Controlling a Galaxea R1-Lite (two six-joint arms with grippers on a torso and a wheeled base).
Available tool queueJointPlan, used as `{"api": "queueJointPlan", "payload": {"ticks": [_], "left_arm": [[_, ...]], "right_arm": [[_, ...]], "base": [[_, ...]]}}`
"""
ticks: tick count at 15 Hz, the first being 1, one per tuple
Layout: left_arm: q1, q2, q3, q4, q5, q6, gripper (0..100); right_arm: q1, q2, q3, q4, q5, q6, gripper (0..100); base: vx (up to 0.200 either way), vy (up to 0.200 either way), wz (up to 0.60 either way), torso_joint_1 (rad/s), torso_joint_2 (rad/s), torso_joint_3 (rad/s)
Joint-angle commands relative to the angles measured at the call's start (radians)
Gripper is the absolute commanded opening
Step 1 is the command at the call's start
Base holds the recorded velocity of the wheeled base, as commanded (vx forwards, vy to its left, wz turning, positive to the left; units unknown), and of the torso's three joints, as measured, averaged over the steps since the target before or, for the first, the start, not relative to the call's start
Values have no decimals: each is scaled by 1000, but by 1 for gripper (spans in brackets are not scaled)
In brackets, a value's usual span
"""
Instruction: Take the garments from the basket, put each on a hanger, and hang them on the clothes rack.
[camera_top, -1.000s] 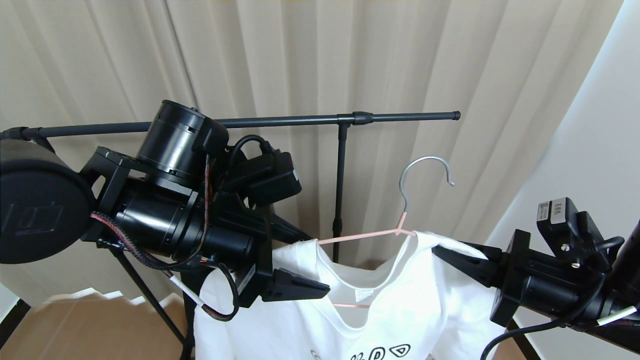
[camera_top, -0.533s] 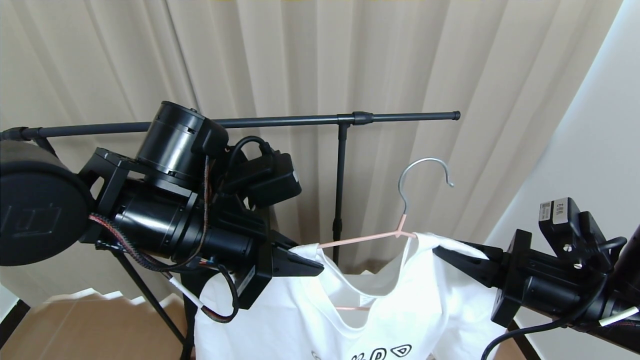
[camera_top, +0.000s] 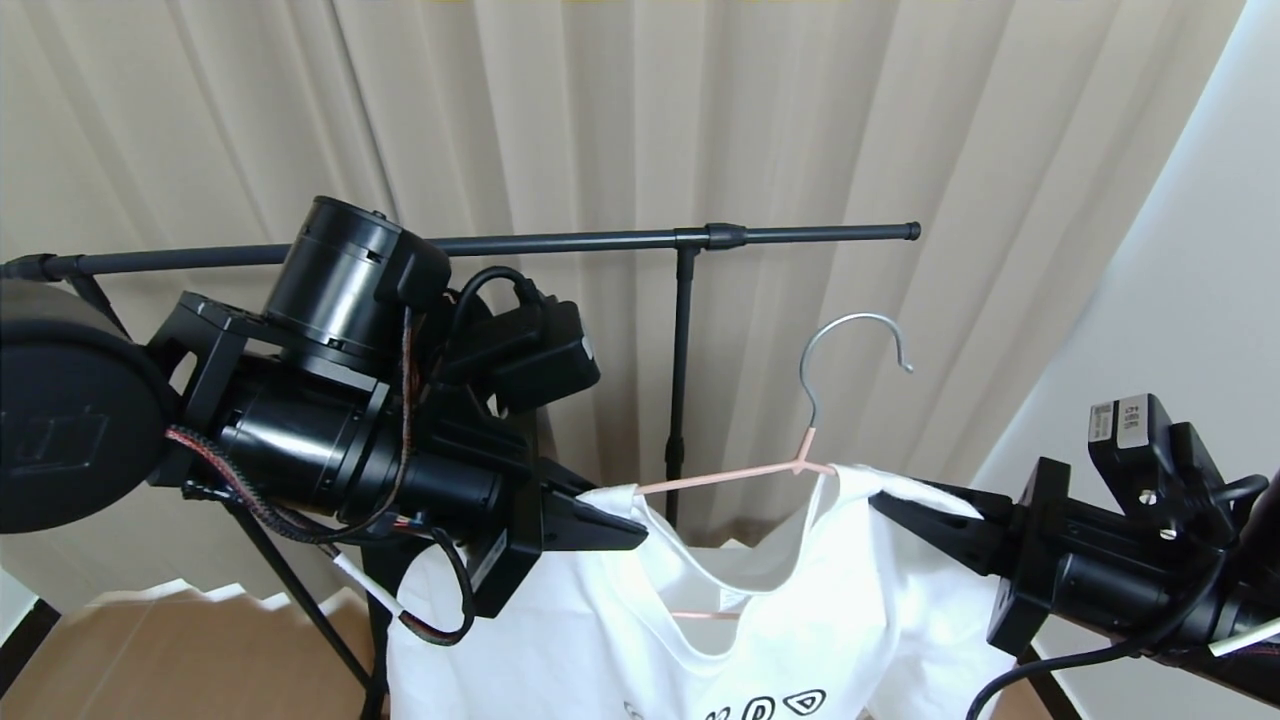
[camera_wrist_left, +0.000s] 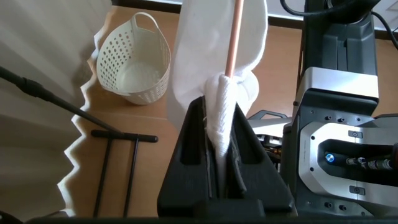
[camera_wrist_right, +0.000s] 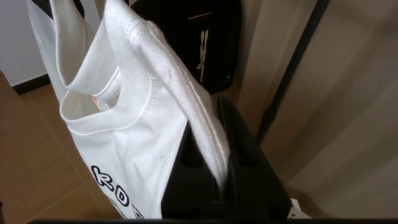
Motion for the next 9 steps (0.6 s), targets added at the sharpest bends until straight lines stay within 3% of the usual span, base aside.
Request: {"api": "queueJointPlan", "payload": {"ticks": [1,9], "left_arm": [[4,-11,-1,0,0,0,0],[49,-47,-1,-11,0,-3,0]], "right_arm": [[0,0,5,0,0,-1,100],[-37,-38,0,3,-1,-4,100]], "base": [[0,0,0,0,0,0],[0,0,0,0,0,0]]}}
